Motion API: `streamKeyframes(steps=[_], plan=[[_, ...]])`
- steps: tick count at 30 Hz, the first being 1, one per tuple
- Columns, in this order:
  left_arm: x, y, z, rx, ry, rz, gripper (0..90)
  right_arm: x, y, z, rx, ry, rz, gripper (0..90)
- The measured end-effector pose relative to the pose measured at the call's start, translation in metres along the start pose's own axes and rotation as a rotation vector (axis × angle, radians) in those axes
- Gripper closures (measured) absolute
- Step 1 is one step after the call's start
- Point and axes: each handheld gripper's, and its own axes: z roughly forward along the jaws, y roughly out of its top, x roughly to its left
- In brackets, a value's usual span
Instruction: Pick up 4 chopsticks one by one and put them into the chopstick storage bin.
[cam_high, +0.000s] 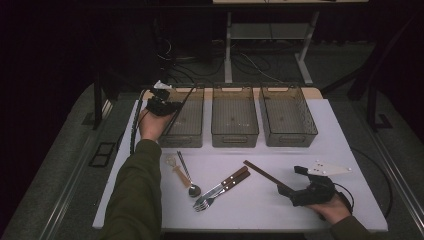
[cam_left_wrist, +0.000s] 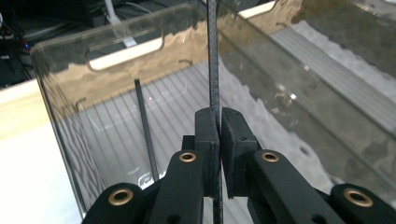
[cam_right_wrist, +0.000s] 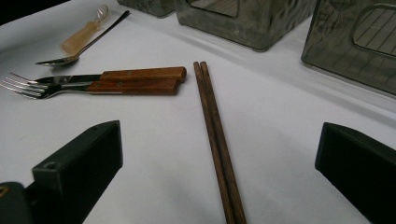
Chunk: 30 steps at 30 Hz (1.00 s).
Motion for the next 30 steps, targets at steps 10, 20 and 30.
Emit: streamKeyframes(steps=[10, 20, 30], plan=[[0.005, -0.009, 0.002, 0.025, 0.014, -0.051, 84.7, 0.0, 0.0, 0.0, 0.0, 0.0, -0.003, 0.5], [0.001, -0.008, -0.005, -0.006, -0.01, -0.019, 60.2, 0.0, 0.0, 0.0, 0.001, -0.001, -0.005, 0.5], [-0.015, -0.006, -0.023, -0.05, -0.064, 0.03, 44.5, 0.0, 0.001, 0.0, 0.002, -0.003, -0.006, 0.5]])
